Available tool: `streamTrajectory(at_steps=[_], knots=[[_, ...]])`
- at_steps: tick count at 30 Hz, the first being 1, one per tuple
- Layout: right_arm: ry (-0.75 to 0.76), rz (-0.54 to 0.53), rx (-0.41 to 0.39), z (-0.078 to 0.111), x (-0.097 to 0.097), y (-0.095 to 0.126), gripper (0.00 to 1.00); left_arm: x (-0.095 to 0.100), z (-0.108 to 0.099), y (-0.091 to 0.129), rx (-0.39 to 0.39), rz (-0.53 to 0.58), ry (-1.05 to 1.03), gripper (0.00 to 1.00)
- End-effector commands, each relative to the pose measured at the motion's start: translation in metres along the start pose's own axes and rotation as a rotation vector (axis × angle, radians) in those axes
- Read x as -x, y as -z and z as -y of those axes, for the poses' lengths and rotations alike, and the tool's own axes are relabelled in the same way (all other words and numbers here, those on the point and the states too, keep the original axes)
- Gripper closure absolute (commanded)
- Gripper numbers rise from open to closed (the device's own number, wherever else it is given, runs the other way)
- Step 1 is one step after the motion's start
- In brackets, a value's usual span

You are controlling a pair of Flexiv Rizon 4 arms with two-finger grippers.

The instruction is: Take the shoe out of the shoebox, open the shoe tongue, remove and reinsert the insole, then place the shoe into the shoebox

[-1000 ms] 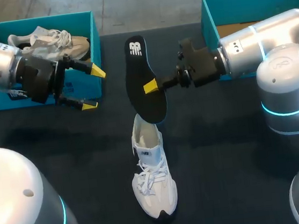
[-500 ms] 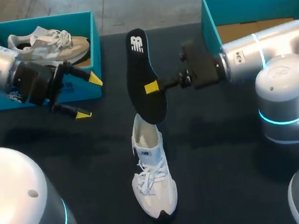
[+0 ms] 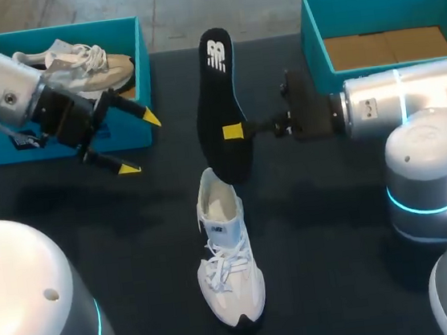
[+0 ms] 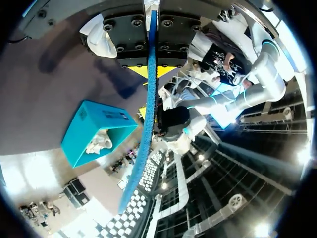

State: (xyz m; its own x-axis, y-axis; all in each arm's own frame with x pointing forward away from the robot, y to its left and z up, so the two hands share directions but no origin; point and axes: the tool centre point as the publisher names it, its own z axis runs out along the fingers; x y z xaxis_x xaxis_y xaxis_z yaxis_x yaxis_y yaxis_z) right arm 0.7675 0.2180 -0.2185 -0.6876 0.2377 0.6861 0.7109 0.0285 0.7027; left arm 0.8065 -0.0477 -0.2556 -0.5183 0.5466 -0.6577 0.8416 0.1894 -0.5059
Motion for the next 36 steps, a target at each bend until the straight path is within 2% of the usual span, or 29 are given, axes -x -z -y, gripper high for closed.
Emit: streamTrajectory(at_steps=[1, 13, 15, 16, 20, 28, 36], knots=[[-0.003, 0.015, -0.002, 0.003, -0.004, -0.001, 1.0, 0.002, 0.007, -0.002, 0.019, -0.002, 0.001, 0.0], [-0.003, 0.015, -0.002, 0.003, -0.004, -0.001, 1.0, 0.002, 0.007, -0.002, 0.019, -0.002, 0.001, 0.0], [0.007, 0.006, -0.002, 0.005, 0.001, -0.002, 1.0, 0.002, 0.007, -0.002, 0.019, -0.002, 0.001, 0.0], [0.008, 0.006, 0.0, 0.006, 0.004, -0.001, 1.0, 0.001, 0.008, -0.005, 0.005, -0.009, 0.02, 0.0], [0.048, 0.005, 0.032, 0.011, 0.009, 0.0, 1.0, -0.002, 0.006, -0.015, 0.037, -0.02, 0.073, 0.0], [0.136, -0.021, 0.018, 0.014, 0.013, -0.005, 1.0, -0.014, -0.004, -0.03, 0.046, -0.043, 0.213, 0.0], [0.171, -0.046, 0.0, 0.012, 0.018, -0.016, 1.0, -0.024, -0.008, -0.033, 0.04, -0.076, 0.256, 0.0]])
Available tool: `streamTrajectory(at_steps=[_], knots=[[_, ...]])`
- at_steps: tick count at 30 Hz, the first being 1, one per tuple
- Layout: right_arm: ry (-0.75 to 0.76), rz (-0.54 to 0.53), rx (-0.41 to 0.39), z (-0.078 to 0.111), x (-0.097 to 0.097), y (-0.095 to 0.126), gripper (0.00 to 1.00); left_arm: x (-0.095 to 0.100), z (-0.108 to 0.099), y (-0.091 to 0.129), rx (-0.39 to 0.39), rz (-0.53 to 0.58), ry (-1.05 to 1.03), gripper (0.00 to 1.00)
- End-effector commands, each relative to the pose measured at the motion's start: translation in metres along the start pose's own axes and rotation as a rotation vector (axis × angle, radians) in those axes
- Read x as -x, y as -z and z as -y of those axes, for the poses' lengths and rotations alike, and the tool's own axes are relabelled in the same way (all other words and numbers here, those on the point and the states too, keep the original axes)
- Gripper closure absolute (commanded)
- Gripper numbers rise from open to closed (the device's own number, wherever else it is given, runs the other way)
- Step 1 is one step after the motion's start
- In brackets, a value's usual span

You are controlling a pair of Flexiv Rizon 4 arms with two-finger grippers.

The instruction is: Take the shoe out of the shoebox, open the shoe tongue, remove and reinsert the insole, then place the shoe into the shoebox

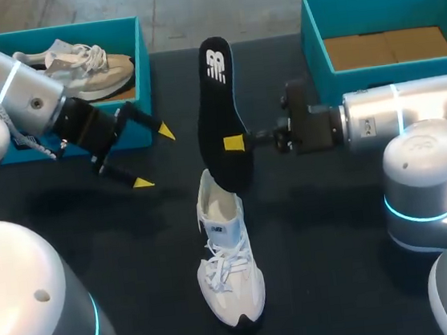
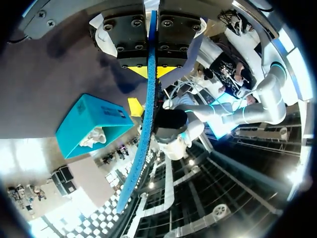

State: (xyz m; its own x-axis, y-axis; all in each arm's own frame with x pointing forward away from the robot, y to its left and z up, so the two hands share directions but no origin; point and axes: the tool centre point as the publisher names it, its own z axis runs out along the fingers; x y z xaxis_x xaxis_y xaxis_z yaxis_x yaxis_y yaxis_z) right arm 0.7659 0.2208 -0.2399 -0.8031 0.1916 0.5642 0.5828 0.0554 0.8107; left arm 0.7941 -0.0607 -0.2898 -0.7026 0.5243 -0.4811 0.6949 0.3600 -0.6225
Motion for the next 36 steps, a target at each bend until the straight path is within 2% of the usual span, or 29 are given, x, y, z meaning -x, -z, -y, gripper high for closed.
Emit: streamTrajectory(at_steps=[1, 18, 36], knots=[[0.004, -0.007, -0.013, -0.002, 0.006, -0.011, 1.0, -0.002, -0.005, -0.002, -0.006, -0.022, 0.008, 0.0], [0.087, -0.042, -0.028, 0.002, 0.001, -0.023, 1.0, -0.013, -0.03, -0.022, -0.02, -0.072, 0.087, 0.0], [0.123, -0.072, -0.048, 0.001, -0.004, -0.033, 1.0, -0.014, -0.038, -0.032, -0.011, -0.101, 0.132, 0.0]])
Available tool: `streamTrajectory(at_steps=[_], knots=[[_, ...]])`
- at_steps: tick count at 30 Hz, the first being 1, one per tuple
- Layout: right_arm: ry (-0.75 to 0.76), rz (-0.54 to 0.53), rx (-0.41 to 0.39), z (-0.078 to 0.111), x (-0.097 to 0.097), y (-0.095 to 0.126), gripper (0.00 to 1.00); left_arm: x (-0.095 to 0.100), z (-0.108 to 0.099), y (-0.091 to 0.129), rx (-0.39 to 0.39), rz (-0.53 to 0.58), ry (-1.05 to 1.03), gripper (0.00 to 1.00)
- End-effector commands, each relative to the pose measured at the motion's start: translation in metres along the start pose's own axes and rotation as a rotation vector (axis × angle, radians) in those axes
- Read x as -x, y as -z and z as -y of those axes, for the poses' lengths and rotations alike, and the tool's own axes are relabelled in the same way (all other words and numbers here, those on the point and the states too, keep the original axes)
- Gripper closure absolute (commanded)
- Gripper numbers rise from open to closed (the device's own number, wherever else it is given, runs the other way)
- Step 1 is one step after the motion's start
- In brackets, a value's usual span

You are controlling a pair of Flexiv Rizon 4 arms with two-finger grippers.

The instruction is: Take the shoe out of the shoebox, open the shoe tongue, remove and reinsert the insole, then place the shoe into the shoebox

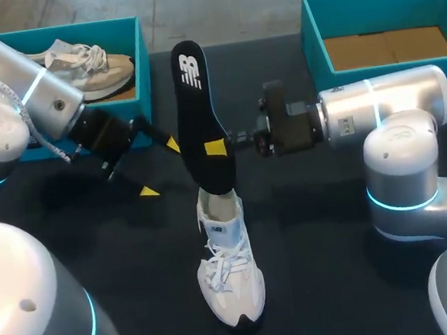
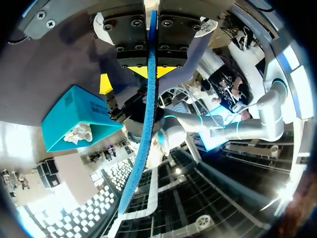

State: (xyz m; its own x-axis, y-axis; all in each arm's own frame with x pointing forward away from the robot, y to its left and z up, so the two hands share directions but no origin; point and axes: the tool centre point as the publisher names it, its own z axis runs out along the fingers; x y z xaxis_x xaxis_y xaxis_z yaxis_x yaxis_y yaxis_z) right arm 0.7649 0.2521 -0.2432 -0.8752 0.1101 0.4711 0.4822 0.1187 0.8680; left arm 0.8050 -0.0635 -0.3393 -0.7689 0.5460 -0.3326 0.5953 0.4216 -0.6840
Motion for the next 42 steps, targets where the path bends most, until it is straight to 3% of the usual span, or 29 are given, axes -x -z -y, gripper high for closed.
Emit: streamTrajectory(at_steps=[1, 9, 16, 42], knots=[[-0.001, -0.001, -0.003, -0.001, 0.001, -0.002, 1.0, 0.001, -0.001, -0.001, 0.001, -0.003, 0.0, 0.0], [-0.005, -0.009, -0.015, -0.001, 0.003, -0.004, 1.0, 0.001, -0.001, -0.001, 0.001, -0.003, 0.0, 0.0], [0.022, -0.039, -0.011, 0.005, 0.006, -0.01, 1.0, -0.001, -0.001, -0.015, -0.009, -0.08, 0.027, 0.0], [0.072, -0.032, -0.013, 0.016, 0.004, -0.016, 1.0, -0.009, 0.0, -0.026, -0.014, -0.066, 0.11, 0.0]])
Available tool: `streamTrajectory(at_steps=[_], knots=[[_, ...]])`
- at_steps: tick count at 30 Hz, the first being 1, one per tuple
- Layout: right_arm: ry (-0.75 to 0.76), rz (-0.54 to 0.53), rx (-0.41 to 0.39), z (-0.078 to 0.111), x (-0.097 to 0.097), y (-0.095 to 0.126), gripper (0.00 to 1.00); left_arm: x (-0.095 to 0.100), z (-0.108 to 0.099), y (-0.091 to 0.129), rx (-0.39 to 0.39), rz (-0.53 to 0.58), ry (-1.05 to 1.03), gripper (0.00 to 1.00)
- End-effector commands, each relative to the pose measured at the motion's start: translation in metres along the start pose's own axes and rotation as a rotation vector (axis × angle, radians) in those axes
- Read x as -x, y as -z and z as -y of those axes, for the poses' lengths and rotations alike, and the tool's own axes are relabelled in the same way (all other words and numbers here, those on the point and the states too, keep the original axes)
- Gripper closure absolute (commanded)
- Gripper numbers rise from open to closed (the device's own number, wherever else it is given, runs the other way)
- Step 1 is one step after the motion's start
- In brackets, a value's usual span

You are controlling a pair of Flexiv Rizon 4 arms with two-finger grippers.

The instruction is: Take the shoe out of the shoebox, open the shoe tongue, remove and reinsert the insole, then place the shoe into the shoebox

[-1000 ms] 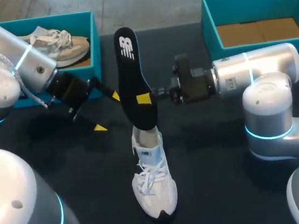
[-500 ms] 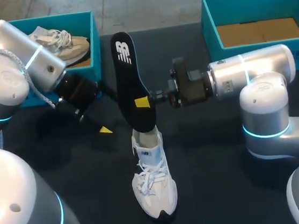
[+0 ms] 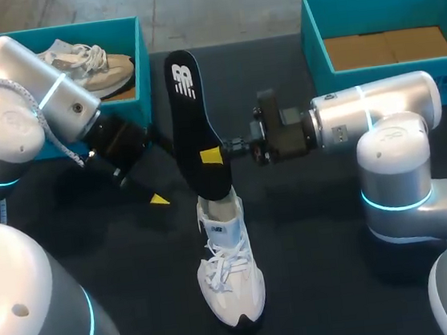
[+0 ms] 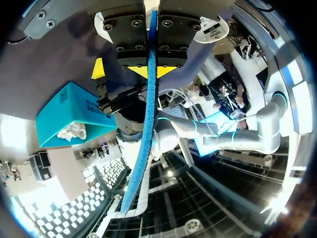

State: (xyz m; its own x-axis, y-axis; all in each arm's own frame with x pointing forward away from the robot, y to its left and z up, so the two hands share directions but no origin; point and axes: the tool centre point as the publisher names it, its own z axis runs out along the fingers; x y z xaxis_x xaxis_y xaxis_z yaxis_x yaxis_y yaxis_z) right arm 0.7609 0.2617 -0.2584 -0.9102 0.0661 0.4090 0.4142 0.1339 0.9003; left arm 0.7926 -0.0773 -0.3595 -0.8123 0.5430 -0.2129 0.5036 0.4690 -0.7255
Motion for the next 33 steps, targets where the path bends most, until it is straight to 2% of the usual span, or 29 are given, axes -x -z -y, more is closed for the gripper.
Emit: streamTrajectory(at_steps=[1, 24, 33], knots=[[-0.008, 0.004, -0.004, 0.003, 0.002, -0.004, 1.0, 0.0, 0.0, 0.0, 0.003, -0.002, 0.0, 0.0], [-0.039, 0.031, 0.009, 0.012, 0.002, -0.008, 1.0, 0.0, 0.0, 0.0, 0.003, -0.002, 0.0, 0.0], [-0.058, 0.038, 0.023, 0.016, 0.009, -0.006, 1.0, 0.0, 0.0, 0.0, 0.003, -0.002, 0.0, 0.0]])
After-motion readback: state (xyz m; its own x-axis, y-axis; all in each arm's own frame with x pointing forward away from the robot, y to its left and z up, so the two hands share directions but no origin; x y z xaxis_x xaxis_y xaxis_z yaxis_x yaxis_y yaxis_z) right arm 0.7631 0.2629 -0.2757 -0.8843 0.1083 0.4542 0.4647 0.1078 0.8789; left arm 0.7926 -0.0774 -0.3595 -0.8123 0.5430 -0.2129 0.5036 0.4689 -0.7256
